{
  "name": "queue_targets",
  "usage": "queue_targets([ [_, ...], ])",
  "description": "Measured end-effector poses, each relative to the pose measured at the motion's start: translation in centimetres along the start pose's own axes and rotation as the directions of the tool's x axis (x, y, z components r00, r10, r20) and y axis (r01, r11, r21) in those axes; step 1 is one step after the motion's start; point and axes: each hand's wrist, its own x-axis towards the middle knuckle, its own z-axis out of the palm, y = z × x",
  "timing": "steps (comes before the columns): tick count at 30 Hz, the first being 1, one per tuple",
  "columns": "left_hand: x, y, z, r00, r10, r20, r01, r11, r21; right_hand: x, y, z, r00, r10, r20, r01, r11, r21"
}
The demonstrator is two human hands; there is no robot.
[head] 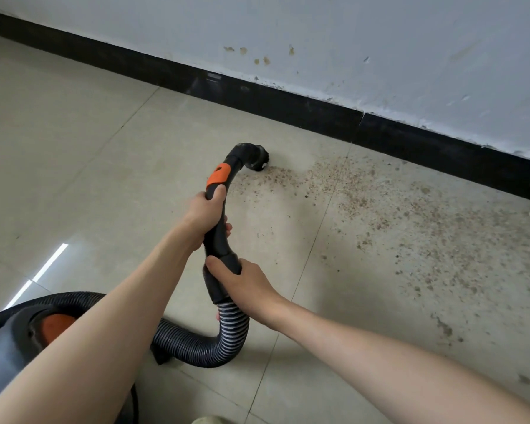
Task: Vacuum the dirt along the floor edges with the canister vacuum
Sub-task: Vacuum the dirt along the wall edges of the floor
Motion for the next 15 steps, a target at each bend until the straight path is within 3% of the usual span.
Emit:
queue_targets([
  [9, -1.2, -1.0, 3.6, 0.991, 0.091, 0.097, -0.103, 0.987, 0.122, -1.5, 3.3, -0.2, 0.990, -0.010, -0.141, 0.032, 0.987, 0.156],
  [15, -1.0, -0.3, 2.1, 0.993, 0.115, 0.011, -0.116, 0.990, 0.080, -0.6, 1.7, -0.2, 0.995, -0.053, -0.079, 0.058, 0.996, 0.063],
])
